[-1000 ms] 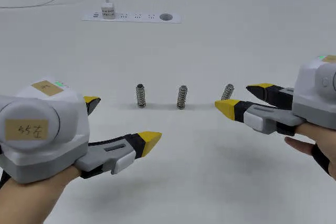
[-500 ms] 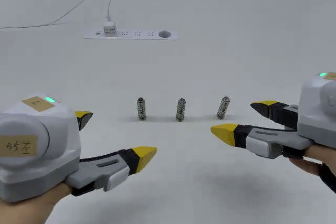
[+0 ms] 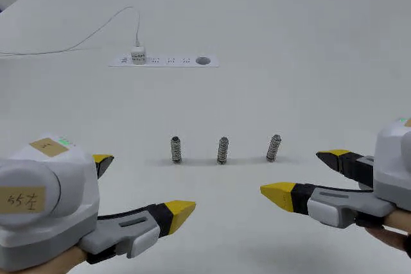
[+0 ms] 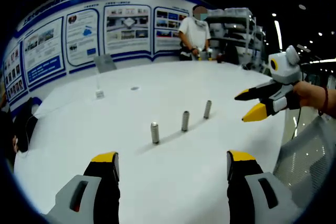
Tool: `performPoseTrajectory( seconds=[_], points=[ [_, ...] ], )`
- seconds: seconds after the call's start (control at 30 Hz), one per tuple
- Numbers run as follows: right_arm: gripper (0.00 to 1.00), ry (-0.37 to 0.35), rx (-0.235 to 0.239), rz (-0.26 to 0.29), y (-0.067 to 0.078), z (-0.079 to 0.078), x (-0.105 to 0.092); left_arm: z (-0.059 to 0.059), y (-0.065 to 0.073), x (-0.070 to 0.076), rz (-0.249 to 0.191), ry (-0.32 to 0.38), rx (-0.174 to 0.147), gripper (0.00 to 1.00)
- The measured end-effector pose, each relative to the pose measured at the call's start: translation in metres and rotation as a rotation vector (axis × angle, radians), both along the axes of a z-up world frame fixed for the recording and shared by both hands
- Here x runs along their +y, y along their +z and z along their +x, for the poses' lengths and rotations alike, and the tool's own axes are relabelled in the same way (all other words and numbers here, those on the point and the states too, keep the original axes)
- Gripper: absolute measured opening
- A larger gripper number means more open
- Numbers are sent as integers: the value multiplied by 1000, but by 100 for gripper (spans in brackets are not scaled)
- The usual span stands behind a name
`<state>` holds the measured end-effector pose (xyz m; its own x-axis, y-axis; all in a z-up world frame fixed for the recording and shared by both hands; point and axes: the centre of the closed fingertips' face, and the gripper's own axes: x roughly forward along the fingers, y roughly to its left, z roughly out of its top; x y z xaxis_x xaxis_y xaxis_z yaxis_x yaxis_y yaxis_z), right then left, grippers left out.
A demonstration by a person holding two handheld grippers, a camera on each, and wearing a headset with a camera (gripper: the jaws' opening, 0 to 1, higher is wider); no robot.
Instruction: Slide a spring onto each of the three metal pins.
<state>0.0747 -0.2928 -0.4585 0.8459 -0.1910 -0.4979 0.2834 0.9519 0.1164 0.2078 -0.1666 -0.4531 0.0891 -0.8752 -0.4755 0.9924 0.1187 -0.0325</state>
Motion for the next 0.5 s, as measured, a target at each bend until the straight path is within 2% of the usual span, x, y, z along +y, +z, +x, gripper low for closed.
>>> performPoseTrajectory(
  seconds=[0.13, 0.3, 0.5],
  points=[
    [76, -4, 10, 2, 2, -1, 2, 0, 2, 4, -3, 2, 15, 87],
    [77, -15, 2, 3, 8, -2, 5, 4, 10, 8, -25, 18, 14, 89],
    [77, -15, 4, 2, 8, -5, 10, 7, 12, 11, -29, 35, 11, 90]
  ],
)
